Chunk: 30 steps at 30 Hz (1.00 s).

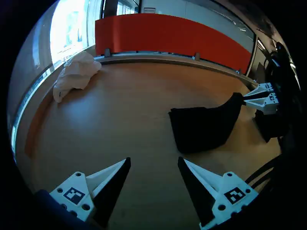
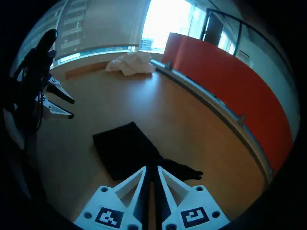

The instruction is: Fold towel

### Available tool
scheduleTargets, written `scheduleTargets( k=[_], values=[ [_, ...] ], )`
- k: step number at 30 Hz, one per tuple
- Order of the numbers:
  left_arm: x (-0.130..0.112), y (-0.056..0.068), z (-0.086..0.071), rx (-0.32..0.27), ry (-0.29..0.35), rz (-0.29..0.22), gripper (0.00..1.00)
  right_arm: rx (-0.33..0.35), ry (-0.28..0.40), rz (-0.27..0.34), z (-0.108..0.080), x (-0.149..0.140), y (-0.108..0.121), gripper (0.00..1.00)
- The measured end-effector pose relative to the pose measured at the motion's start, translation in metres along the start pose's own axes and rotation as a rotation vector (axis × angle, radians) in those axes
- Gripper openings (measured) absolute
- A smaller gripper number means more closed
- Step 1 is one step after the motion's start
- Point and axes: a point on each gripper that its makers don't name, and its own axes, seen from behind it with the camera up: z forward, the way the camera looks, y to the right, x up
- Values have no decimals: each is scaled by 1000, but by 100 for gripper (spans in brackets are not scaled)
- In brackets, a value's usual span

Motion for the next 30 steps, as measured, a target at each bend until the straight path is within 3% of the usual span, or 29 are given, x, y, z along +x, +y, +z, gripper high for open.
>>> scheduleTargets(
  k=[15, 23, 30],
  values=[
    [-5, -20, -39, 38, 30, -29, 91, 165, -15, -106, 60, 45, -70, 5],
    [-16, -31, -45, 55, 26, -78, 91, 272, -88, -106, 107, 26, -118, 5],
    [-20, -33, -46, 51, 26, -89, 91, 291, -117, -97, 114, 14, -128, 5]
  ],
)
